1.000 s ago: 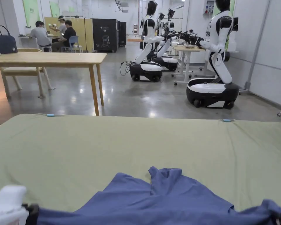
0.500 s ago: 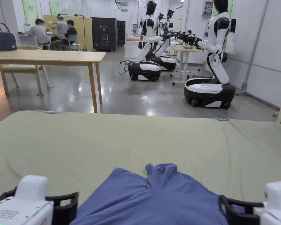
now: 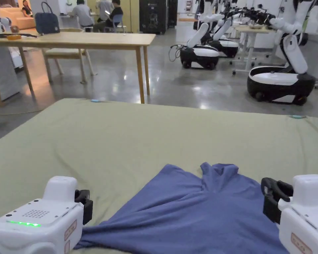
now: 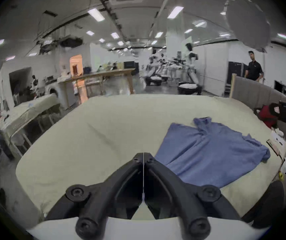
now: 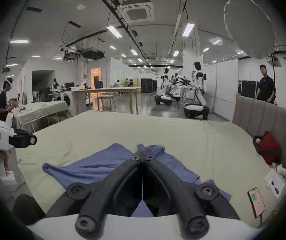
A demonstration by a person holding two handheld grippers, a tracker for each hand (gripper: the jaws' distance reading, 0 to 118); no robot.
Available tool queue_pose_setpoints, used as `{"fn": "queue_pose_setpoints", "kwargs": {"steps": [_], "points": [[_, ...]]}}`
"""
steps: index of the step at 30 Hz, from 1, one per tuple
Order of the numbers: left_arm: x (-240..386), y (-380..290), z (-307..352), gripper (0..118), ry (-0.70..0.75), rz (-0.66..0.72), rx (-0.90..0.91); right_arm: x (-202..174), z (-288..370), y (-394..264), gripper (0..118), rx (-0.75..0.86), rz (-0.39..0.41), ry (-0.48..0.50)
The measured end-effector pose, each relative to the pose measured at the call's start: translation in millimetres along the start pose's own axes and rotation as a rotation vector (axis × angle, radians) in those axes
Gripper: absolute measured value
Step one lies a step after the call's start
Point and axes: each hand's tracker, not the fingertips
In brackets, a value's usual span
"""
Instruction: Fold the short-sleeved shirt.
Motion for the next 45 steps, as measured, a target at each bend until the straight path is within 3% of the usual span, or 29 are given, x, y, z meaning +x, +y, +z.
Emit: {"fn": "queue_pose_setpoints", "kwargs": {"steps": [4, 5, 7, 9, 11, 14, 15, 17, 18, 19, 20, 21, 24, 25, 27, 30, 31, 32, 33, 35, 37, 39, 45], "points": [[-64.6, -22.8, -19.7, 118, 0.055, 0.113, -0.127, -2.5, -18.0, -6.4, 1, -0.036, -0.012, 0.016], [-68.4, -32.1, -16.8, 117, 0.005, 0.103, -0.063, -4.2, -22.4, -7.4, 1, -0.042, -0.013, 0.018], [-45.7, -17.1, -32.9, 114, 0.063, 0.098, -0.153, -5.9, -33.3, -10.0, 1, -0.061, -0.019, 0.029], [-43.1, -16.6, -55.5, 103, 0.04, 0.087, -0.194, -5.9, -45.0, -12.8, 1, -0.082, -0.022, 0.032], [-39.8, -49.8, -76.2, 99, 0.012, 0.077, -0.271, -3.5, -57.3, -15.5, 1, -0.109, -0.024, 0.029], [-36.0, -54.2, -107.4, 45, -0.016, 0.052, -0.383, 8.2, -75.4, -19.9, 1, -0.16, -0.01, 0.009], [-33.1, -58.1, -117.1, 13, -0.019, 0.035, -0.412, 15.9, -84.1, -21.1, 1, -0.185, -0.003, -0.003], [-31.2, -63.0, -126.6, 7, -0.032, 0.029, -0.473, 35.4, -102.7, -22.8, 1, -0.234, 0.008, -0.039], [-23.5, -55.4, -117.5, 7, -0.055, 0.028, -0.456, 46.4, -115.5, -22.9, 15, -0.265, 0.012, -0.055], [-20.8, -54.3, -114.5, 7, -0.069, 0.049, -0.447, 58.6, -131.3, -22.9, 51, -0.299, 0.014, -0.066], [-16.3, -51.6, -109.4, 7, -0.042, 0.019, -0.435, 71.4, -150.4, -23.2, 100, -0.336, 0.011, -0.068], [-13.2, -49.2, -104.4, 7, -0.041, -0.005, -0.421, 81.9, -167.2, -24.1, 118, -0.369, 0.005, -0.063], [17.8, -27.2, -73.0, 7, -0.013, -0.022, -0.36, 106.7, -237.9, -36.6, 115, -0.563, 0.006, -0.072], [25.2, -22.6, -66.2, 7, -0.022, -0.017, -0.357, 110.9, -249.4, -37.9, 115, -0.523, 0.02, -0.103], [3.2, -7.0, -72.8, 7, -0.057, 0.02, -0.362, 114.3, -281.6, -44.1, 114, -0.613, 0.012, -0.083], [-2.5, -1.6, -80.5, 7, -0.061, 0.011, -0.358, 126.4, -318.2, -69.3, 77, -0.654, -0.013, -0.088], [-2.9, 1.1, -82.4, 7, -0.06, 0.008, -0.357, 126.5, -323.2, -74.2, 50, -0.663, -0.014, -0.092], [-3.3, 3.6, -84.5, 7, -0.06, 0.005, -0.359, 126.0, -324.7, -78.2, 14, -0.702, -0.025, -0.086], [-4.1, 5.7, -86.6, 7, -0.057, 0.002, -0.361, 125.7, -324.5, -80.3, 3, -0.731, -0.041, -0.066], [0.3, 3.0, -88.8, 7, -0.052, -0.003, -0.355, 118.5, -307.2, -72.3, 3, -0.639, -0.059, -0.092], [-0.3, 7.5, -91.5, 7, -0.054, -0.007, -0.353, 111.6, -290.3, -62.1, 3, -0.651, -0.055, -0.085], [1.1, 5.9, -93.6, 7, -0.046, -0.015, -0.341, 109.4, -272.8, -52.8, 3, -0.625, -0.1, -0.022], [0.2, 43.4, -86.9, 6, -0.058, -0.018, -0.255, 109.5, -203.1, 21.3, 3, -0.437, -0.085, -0.01]]}}
